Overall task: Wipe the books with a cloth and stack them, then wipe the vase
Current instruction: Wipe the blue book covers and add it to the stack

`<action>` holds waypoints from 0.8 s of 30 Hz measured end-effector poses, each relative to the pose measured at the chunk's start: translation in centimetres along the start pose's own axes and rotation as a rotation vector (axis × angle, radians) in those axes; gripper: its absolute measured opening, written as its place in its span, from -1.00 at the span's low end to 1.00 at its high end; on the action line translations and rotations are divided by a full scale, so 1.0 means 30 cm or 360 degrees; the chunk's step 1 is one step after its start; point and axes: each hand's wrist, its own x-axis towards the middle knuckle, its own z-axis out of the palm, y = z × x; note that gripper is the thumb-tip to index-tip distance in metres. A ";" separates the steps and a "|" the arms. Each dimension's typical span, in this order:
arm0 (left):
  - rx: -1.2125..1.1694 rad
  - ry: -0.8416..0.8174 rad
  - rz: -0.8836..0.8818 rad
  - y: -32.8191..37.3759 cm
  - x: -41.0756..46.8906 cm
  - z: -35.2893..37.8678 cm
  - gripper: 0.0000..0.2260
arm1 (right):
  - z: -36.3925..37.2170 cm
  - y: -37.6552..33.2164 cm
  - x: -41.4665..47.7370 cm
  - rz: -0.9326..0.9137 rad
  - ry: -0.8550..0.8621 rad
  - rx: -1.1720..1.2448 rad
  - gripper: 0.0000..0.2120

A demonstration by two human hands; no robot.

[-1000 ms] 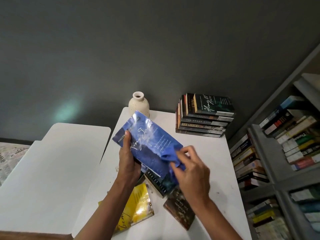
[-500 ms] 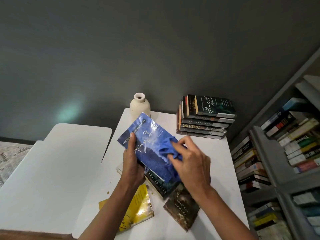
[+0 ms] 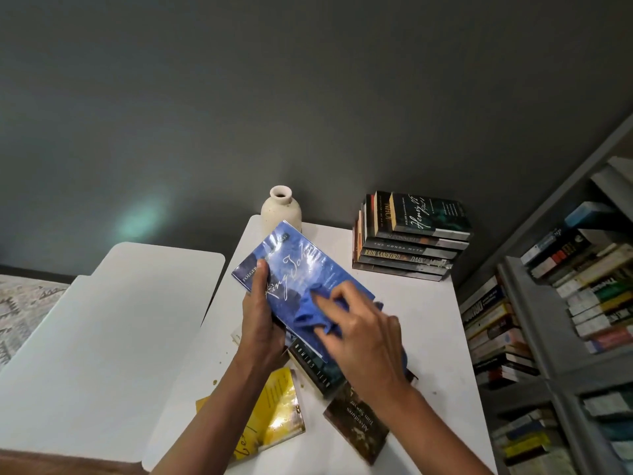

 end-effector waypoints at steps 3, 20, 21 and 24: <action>0.0036 0.0062 0.0040 -0.005 0.005 -0.023 -0.48 | -0.004 0.050 -0.029 0.0100 -0.0049 0.0122 -0.63; 0.0291 0.0073 0.0137 -0.004 0.008 0.030 -0.57 | 0.033 0.013 0.071 0.0103 0.0002 -0.0085 -0.62; 0.0304 0.0035 0.0155 0.003 0.010 0.029 -0.65 | 0.039 -0.004 0.039 -0.0009 -0.0052 -0.0032 -0.61; 0.0319 0.0004 0.0128 0.008 -0.001 0.024 -0.75 | 0.030 0.039 -0.015 -0.0058 -0.0142 0.0085 -0.60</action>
